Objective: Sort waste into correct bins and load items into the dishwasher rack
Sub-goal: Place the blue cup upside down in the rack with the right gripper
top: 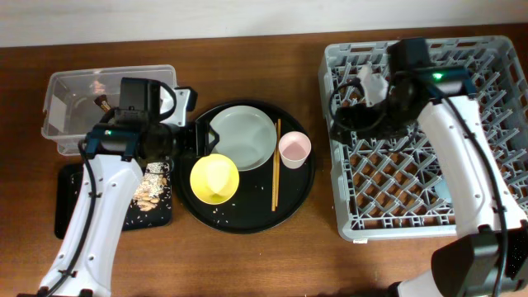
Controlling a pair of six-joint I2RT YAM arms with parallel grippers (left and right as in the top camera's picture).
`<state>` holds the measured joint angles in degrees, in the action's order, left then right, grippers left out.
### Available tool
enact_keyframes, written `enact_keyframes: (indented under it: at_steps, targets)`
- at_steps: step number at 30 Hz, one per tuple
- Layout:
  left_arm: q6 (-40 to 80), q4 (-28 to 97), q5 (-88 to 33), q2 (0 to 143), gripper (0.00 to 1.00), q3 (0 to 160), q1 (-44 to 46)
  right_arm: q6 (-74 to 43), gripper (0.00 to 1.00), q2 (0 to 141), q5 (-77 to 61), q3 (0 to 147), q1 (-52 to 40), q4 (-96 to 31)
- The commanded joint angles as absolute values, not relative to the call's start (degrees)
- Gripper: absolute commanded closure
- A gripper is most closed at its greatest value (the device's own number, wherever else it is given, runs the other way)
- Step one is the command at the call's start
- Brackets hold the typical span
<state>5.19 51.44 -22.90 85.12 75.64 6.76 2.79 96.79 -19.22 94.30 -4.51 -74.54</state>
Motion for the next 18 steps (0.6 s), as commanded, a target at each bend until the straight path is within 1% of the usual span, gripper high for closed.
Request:
enact_keyframes:
  at_steps: [1,3,5,6,9,14,17,18]
  targets:
    - [4.29,46.35,-23.49,85.34,0.34,77.58,11.44,-2.24,0.01,96.88,-11.77,94.96,-5.58,-75.09]
    - [4.29,43.51,-21.43,88.18,0.34,81.25,14.74,-2.24,0.01,96.84,-11.49,94.94,-5.5,-76.77]
    - [4.32,39.31,-19.66,92.97,0.33,84.99,18.85,-2.24,0.01,96.84,-8.27,94.96,-5.5,-79.4]
    - [4.32,36.1,-19.66,95.7,0.33,85.45,20.97,-2.24,0.01,96.84,-6.24,94.96,-5.5,-80.86]
    - [4.32,31.92,-19.66,102.1,0.33,85.45,24.71,-2.22,0.01,96.84,-3.55,94.94,-5.5,-82.87]
    - [4.32,30.87,-18.79,111.74,0.34,85.45,29.21,-2.2,0.02,96.84,-2.2,94.94,-5.5,-83.83]
    - [4.32,32.21,-17.45,115.68,0.45,85.43,29.82,-2.2,0.02,96.84,-2.04,94.94,-5.5,-84.01]
    - [4.29,32.75,-16.47,116.16,0.53,85.43,29.71,-2.2,0.02,96.84,-2.0,94.94,-5.5,-84.01]
